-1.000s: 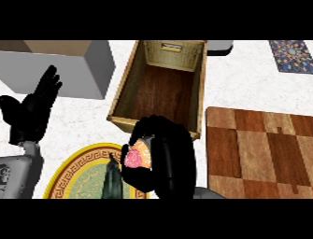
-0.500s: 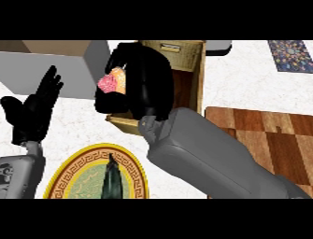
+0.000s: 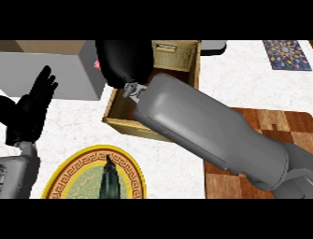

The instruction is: Pick the cupcake from the cutting board and place it in the basket

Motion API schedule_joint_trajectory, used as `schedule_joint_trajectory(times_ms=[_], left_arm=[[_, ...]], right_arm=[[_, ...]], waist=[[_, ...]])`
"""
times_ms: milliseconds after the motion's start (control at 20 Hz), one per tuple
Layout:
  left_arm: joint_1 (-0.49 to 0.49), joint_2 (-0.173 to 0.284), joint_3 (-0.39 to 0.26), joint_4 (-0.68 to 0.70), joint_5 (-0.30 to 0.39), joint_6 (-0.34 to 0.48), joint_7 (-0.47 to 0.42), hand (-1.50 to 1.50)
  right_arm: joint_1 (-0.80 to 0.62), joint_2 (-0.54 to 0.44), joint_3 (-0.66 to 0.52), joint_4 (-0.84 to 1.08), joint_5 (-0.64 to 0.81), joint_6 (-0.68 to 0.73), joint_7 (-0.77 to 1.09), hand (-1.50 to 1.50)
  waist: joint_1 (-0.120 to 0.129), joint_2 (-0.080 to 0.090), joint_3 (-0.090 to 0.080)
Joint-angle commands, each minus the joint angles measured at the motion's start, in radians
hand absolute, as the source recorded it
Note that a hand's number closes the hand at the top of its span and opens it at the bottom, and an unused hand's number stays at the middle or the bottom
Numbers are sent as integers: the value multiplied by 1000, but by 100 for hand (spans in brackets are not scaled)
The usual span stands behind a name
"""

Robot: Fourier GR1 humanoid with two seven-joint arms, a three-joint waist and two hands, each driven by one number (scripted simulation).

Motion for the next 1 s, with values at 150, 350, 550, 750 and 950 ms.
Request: schedule_joint_trajectory(times_ms=[150,350,550,750,950], left_arm=[[47,-9,-3,-17,-4,-1,-20,0],[32,-31,-22,-16,-23,19,-8,0],[51,-26,-15,-26,-18,14,-7,0],[-23,-5,7,51,8,-21,-18,0],[13,-19,-12,-15,-28,18,9,0]], right_arm=[[-171,72,-79,268,17,12,-139,150],[-218,73,-84,349,-23,37,-127,150],[-212,73,-86,380,-89,193,-121,150],[-189,74,-61,434,-138,183,-154,150],[-210,74,-90,496,-136,173,-211,150]], waist=[[-12,0,1],[-10,0,1],[-13,-3,1],[-3,5,0],[-7,2,1]])
